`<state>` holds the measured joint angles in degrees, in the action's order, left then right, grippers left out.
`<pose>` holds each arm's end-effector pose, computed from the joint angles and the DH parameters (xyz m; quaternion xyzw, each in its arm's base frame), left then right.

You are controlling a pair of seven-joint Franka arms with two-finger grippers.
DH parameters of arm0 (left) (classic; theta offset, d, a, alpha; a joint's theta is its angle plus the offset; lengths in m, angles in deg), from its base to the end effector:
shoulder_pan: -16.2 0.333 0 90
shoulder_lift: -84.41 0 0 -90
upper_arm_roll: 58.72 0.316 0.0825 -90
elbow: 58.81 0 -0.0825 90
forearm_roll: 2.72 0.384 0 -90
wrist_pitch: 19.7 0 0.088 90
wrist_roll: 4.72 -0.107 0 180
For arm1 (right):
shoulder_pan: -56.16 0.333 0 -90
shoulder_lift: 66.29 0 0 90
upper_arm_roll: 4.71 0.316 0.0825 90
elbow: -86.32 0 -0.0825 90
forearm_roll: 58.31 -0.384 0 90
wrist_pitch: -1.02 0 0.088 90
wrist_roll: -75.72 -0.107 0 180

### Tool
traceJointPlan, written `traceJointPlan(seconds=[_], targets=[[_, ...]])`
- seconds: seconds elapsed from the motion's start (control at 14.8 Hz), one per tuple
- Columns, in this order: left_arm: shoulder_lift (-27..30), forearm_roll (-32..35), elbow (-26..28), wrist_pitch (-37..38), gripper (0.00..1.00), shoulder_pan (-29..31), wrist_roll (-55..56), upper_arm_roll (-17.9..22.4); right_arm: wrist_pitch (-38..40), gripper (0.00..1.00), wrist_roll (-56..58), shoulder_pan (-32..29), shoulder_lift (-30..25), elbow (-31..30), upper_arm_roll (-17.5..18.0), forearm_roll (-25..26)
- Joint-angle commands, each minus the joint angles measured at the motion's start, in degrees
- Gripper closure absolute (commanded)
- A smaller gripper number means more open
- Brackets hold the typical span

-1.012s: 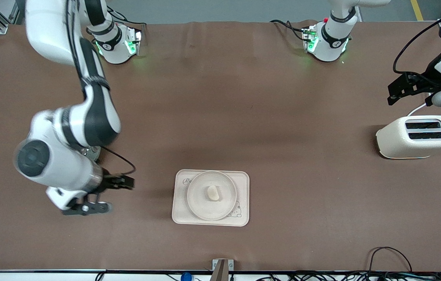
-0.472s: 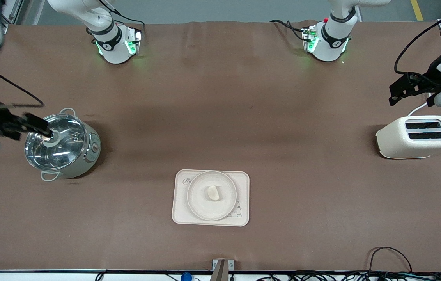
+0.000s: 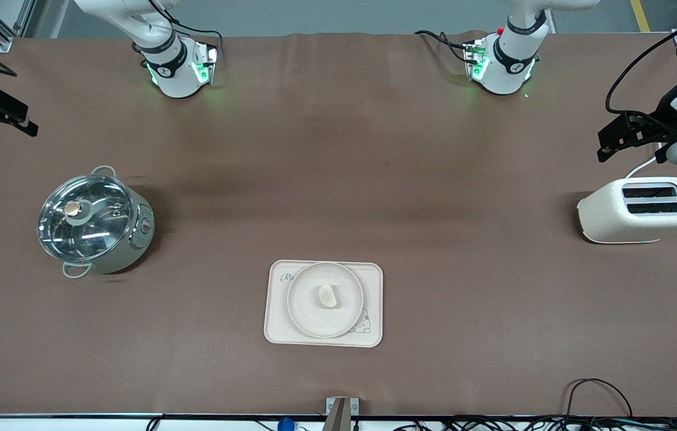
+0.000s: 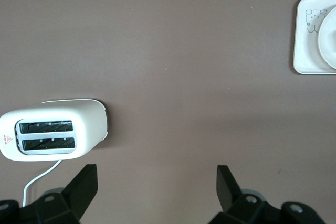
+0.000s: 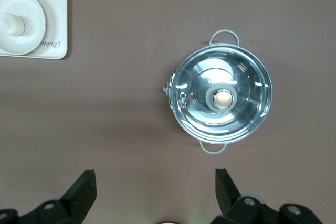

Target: Place bun in plate and plate on tray

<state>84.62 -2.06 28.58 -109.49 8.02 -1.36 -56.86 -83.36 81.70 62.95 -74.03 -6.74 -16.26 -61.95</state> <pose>0.5504 -0.0597 0.6477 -0.9994 0.0257 -0.0232 0.0038 0.5005 -0.0423 0.6613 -0.9988 -0.0145 0.0053 0.0458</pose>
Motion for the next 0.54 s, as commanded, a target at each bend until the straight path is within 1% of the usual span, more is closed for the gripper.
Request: traceJointPlan(seconds=[0.0,0.13,0.47], targets=[[-0.12,-0.74,-0.55,0.49,0.0,0.19,-0.9,0.25,-0.52,0.0,0.35,-1.52,-2.88,-3.09,2.06,2.14],[-0.04,-0.74,-0.55,0.49,0.0,0.19,-0.9,0.25,-0.52,0.0,0.35,-1.6,-3.94,-3.35,3.03,3.72],[-0.56,-0.83,-1.08,0.49,0.0,0.19,-0.03,0.52,-3.68,0.0,0.35,-1.52,-3.24,-3.27,3.03,3.73]])
